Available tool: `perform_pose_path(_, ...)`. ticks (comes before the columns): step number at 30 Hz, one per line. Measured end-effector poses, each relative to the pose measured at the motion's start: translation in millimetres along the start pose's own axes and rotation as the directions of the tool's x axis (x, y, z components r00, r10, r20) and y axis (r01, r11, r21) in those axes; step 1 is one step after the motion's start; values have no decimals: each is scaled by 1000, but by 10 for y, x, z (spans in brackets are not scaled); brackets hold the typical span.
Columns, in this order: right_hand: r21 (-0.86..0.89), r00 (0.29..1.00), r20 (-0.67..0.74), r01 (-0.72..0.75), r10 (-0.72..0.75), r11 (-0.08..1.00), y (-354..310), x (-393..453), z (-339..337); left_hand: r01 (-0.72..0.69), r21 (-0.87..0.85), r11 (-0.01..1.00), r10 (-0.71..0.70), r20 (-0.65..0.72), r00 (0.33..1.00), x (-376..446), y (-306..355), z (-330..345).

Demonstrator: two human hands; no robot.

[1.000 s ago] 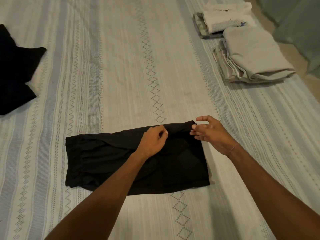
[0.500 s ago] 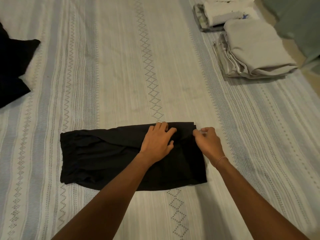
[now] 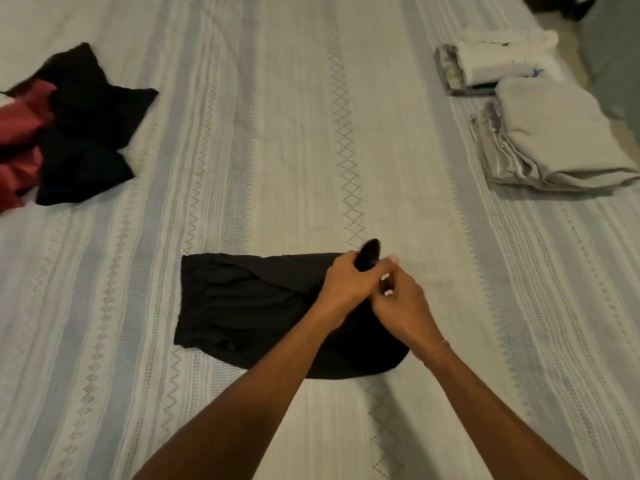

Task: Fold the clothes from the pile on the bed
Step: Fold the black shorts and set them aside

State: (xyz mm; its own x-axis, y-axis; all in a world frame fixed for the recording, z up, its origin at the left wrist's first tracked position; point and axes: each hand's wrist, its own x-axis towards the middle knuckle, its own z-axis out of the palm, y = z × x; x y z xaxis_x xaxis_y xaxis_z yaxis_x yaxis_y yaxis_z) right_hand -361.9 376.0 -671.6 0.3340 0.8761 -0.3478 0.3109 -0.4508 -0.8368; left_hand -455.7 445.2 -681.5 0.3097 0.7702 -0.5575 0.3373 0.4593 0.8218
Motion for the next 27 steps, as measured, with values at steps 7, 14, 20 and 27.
perform_pose_path(7, -713, 971, 206, 235, -123, 660, -305, -318, 829, 150, -207, 967, -184, -157, 970, -35, -84, -1106)
perform_pose_path(14, -583, 952, 161, 305, -261, 753, -691, -520, 1600, 113, -147, 983, -146, -235, 961, -45, -179, -1973)
perform_pose_path(20, -256, 869, 393, 419, -301, 871, -721, -447, 2326, 108, -7, 994, -101, -419, 903, 63, -497, -2525)
perform_pose_path(27, -133, 875, 212, 466, -434, 875, -388, -485, 2396, 65, 82, 994, -8, -563, 826, 165, -759, -2550)
